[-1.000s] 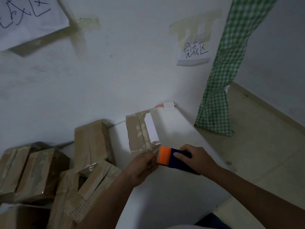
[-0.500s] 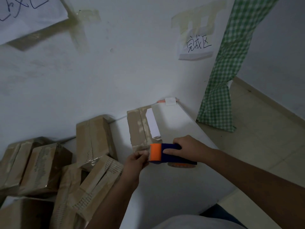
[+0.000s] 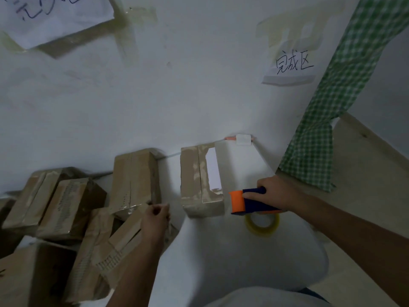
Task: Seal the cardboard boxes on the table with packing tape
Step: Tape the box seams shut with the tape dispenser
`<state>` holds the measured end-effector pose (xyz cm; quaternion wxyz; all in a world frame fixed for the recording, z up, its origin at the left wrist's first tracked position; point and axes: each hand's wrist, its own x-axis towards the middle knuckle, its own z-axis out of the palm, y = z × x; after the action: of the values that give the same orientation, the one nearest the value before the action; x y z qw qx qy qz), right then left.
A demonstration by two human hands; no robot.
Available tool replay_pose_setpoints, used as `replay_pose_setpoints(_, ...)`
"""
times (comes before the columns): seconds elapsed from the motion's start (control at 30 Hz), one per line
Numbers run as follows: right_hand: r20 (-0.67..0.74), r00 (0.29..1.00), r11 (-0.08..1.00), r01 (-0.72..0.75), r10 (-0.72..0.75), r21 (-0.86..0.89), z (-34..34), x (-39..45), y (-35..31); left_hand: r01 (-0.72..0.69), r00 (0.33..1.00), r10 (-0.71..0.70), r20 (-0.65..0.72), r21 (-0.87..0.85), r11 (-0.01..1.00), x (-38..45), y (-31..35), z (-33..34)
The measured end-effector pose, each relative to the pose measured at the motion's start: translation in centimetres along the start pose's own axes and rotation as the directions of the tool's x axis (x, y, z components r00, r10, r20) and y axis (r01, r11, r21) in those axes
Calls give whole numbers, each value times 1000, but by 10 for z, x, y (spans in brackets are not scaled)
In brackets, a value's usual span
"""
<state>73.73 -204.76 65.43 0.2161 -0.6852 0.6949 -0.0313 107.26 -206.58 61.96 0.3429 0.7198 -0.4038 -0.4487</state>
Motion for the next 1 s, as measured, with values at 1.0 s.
replay_pose_setpoints(1.0,79,992,992,-92,98,-86,28,17,-6,-98,993,114,-9,449,888,48,19,33)
